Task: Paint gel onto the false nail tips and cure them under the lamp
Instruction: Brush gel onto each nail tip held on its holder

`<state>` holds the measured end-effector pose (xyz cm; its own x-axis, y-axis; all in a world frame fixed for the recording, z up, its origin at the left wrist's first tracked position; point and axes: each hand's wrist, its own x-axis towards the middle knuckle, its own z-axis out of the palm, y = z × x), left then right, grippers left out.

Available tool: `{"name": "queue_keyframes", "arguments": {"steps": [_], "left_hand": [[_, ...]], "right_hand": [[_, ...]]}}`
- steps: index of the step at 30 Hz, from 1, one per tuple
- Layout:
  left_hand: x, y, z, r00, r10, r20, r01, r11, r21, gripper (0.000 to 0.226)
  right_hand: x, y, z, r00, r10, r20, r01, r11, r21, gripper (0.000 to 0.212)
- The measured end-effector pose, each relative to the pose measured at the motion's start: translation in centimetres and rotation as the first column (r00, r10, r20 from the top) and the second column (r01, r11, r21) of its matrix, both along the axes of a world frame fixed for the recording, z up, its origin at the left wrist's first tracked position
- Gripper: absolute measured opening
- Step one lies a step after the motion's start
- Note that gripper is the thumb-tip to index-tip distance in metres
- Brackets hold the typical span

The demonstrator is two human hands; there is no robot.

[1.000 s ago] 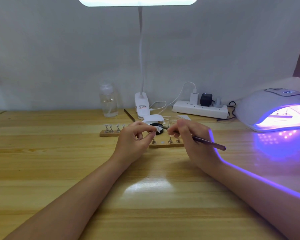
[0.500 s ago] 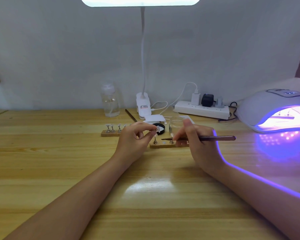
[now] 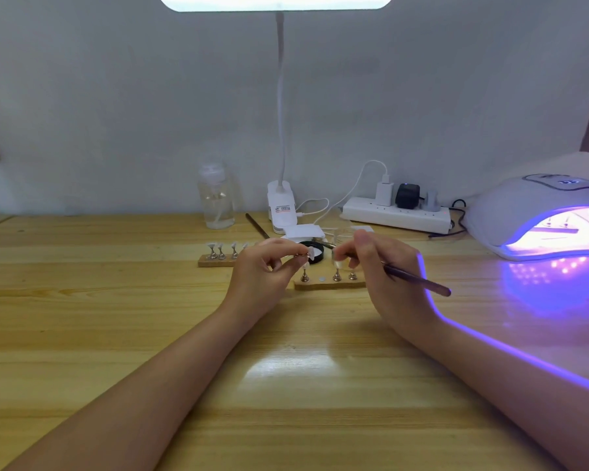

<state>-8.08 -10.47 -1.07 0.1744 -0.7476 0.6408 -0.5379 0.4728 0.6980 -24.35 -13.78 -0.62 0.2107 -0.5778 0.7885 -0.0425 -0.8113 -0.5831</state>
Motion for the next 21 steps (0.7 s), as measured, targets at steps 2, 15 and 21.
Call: {"name": "queue_keyframes", "arguments": {"steps": [2,15,21], "left_hand": [[0.02,-0.02,-0.01,1.0,0.001,-0.004,-0.001,1.0,0.001,0.027],[-0.01,0.03,0.0,1.0,0.009,-0.01,-0.009,0.999,0.031,0.026],[-0.18,0.27,0.25,0.999,0.002,-0.044,0.0,0.999,0.047,0.027]], "right_hand": [[-0.04,-0.04,-0.07,0.999,0.002,-0.033,-0.001,1.0,0.016,0.034],[-0.12,0.04,-0.28,0.999,0.045,-0.023,-0.042,0.995,0.09,0.038],[0.07,0.0,0.07,0.996,-0.041,-0.078,0.035,0.997,-0.07,0.04]]}}
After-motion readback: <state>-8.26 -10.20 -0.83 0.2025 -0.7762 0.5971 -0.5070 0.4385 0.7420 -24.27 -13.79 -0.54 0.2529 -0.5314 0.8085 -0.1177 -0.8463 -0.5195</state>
